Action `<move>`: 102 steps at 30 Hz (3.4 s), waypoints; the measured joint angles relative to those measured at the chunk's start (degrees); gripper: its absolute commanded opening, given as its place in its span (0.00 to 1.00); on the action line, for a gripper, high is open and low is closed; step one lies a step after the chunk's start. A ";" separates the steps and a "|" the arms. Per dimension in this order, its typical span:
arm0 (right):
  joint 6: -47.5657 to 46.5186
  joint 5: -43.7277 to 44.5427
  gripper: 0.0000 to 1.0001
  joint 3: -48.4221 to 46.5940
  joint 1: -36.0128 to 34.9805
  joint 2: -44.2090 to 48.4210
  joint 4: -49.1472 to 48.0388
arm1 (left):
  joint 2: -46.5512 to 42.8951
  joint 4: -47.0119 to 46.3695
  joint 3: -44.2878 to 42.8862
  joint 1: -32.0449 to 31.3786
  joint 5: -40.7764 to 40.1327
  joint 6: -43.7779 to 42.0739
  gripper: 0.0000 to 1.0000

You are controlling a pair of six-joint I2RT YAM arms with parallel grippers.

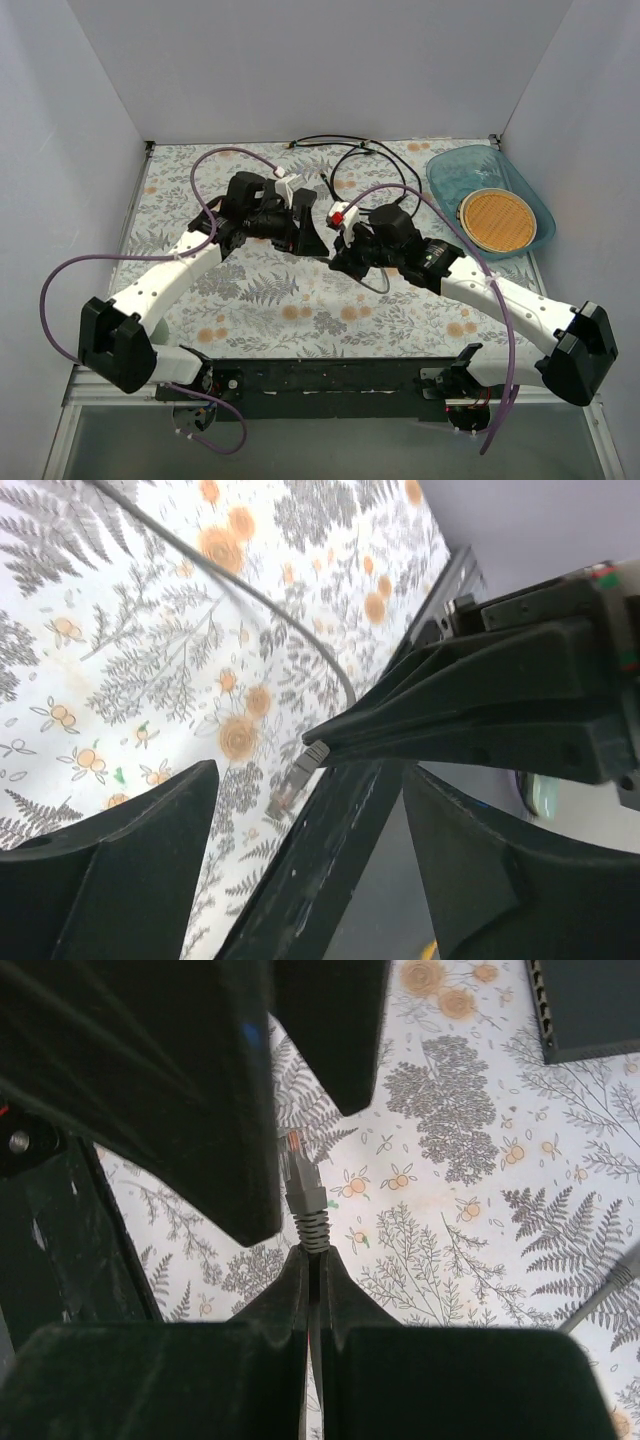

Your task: Insert the plug into the switch port

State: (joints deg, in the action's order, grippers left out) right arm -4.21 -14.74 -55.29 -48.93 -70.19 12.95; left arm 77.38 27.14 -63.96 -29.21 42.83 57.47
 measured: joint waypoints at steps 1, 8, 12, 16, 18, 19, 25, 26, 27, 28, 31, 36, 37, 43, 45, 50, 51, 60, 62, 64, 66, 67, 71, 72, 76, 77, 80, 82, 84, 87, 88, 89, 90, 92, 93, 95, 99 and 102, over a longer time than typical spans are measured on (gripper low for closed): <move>0.87 0.79 0.01 0.02 0.00 0.07 -0.33 | -1.14 -1.46 0.79 0.02 -0.94 1.09 0.74; 9.33 6.97 0.01 2.64 0.07 1.97 -4.46 | -7.45 -12.00 6.19 0.33 -7.82 9.70 0.72; 12.76 8.63 0.01 3.76 0.13 3.72 -6.05 | -7.39 -15.26 7.04 0.39 -9.03 12.66 0.67; 14.56 8.83 0.01 3.76 0.15 4.20 -7.52 | -7.28 -17.16 7.37 0.39 -9.35 14.34 0.59; 15.04 8.79 0.01 3.76 0.15 4.22 -7.89 | -6.99 -18.05 7.37 0.39 -9.22 14.91 0.50; 15.30 8.74 0.01 3.76 0.15 4.22 -8.04 | -6.73 -18.51 7.37 0.39 -9.05 15.17 0.44; 16.39 8.70 0.01 3.76 0.15 4.22 -8.50 | -5.35 -20.15 7.87 0.39 -6.99 15.87 0.41; 16.52 8.72 0.01 3.76 0.17 4.22 -8.50 | -5.35 -20.24 8.15 0.39 -6.73 15.87 0.41; 16.68 8.76 0.01 3.76 0.17 4.24 -8.55 | -5.33 -20.24 8.35 0.39 -6.51 15.87 0.41; 16.81 8.79 0.01 3.76 0.20 4.26 -8.55 | -5.31 -20.31 8.55 0.39 -6.29 15.87 0.41; 17.35 8.90 0.01 3.76 0.22 4.28 -8.63 | -5.27 -20.41 9.07 0.39 -5.88 15.89 0.41; 17.77 9.03 0.01 3.76 0.55 4.70 -8.70 | -4.63 -21.11 9.29 0.39 -4.87 16.13 0.35; 17.79 9.03 0.01 3.76 0.55 4.76 -8.72 | -4.61 -21.24 9.29 0.39 -4.76 16.11 0.29; 17.84 9.01 0.01 3.76 0.59 4.85 -8.81 | -4.61 -22.10 9.31 0.39 -4.22 16.72 0.06; 17.84 8.98 0.01 3.76 0.61 4.85 -8.81 | -4.61 -22.71 9.31 0.39 -3.96 16.63 0.01; 17.68 8.55 0.23 3.76 0.81 4.85 -8.83 | -4.61 -22.84 9.31 0.39 -3.93 16.76 0.00; 17.57 8.52 0.32 3.76 0.81 4.85 -8.81 | -4.61 -22.84 9.31 0.39 -3.96 16.92 0.00; 15.54 10.86 0.63 3.69 0.81 4.85 -8.24 | -4.61 -19.78 8.87 0.13 -8.79 18.45 0.00; 14.86 12.26 0.63 3.52 0.81 4.85 -7.78 | -4.61 -18.27 8.44 0.09 -11.02 18.99 0.00; 14.34 13.60 0.62 3.32 0.81 4.85 -7.30 | -4.61 -17.27 8.04 0.00 -12.61 19.54 0.00; 13.70 14.73 0.61 3.21 0.81 4.85 -7.10 | -4.61 -16.65 7.69 0.00 -13.92 20.31 0.00; 13.49 14.91 0.59 3.21 0.81 4.83 -7.10 | -4.52 -16.41 7.50 0.00 -14.38 20.61 0.00; 11.96 15.47 0.56 2.60 0.57 3.74 -7.08 | -3.69 -15.72 6.62 0.00 -15.39 21.42 0.00; 11.58 15.47 0.56 2.43 0.44 3.28 -7.15 | -3.52 -15.54 6.58 -0.04 -15.47 21.49 0.00; 10.64 15.41 0.51 2.14 -0.04 1.81 -7.23 | -2.97 -15.17 6.58 -0.15 -15.65 21.77 0.00; 10.43 15.39 0.51 2.14 -0.17 1.57 -7.26 | -2.84 -15.08 6.58 -0.15 -15.67 21.86 0.00; 9.97 15.37 0.49 1.70 -0.33 0.63 -7.54 | -2.78 -14.99 6.56 -0.15 -15.65 21.86 0.00; 9.84 15.10 0.47 0.83 -0.33 -0.52 -7.67 | -2.75 -14.99 6.43 -0.15 -15.61 21.86 0.00; 9.77 14.60 0.45 0.26 -0.35 -1.51 -8.13 | -2.73 -15.04 6.32 -0.15 -15.50 21.86 0.00; 9.77 14.08 0.32 -0.13 -0.39 -2.38 -8.61 | -2.69 -15.06 6.10 -0.15 -15.26 21.86 0.00; 9.70 13.92 0.19 -0.31 -0.39 -2.58 -8.68 | -2.69 -15.06 6.10 -0.15 -15.19 21.86 0.00; 9.57 13.79 0.10 -0.48 -0.44 -2.80 -8.70 | -2.69 -15.06 6.10 -0.15 -15.19 21.86 0.00; 9.46 13.66 0.03 -0.79 -0.44 -3.06 -8.72 | -2.69 -15.04 6.10 -0.15 -15.21 21.88 0.00; 9.33 13.49 0.01 -1.09 -0.50 -3.48 -8.59 | -2.69 -15.08 6.08 -0.04 -15.43 21.81 0.00; 9.44 13.51 0.01 -1.11 -0.50 -3.63 -8.59 | -2.69 -15.06 6.08 0.04 -15.47 21.81 0.02; 9.55 13.64 0.01 -1.18 -0.50 -3.80 -8.55 | -2.69 -14.95 6.08 0.02 -15.65 21.77 0.36; 10.08 15.80 0.01 -1.20 -0.61 -4.07 -8.74 | -2.71 -15.19 6.08 -0.09 -17.00 21.03 0.78; 10.60 16.68 0.01 -2.21 -0.50 -6.10 -8.46 | -2.64 -15.13 6.08 -0.02 -19.61 19.87 0.98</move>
State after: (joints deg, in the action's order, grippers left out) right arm 6.39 1.93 -57.49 -49.43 -76.29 4.49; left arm 74.74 12.01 -57.89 -29.23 23.22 77.34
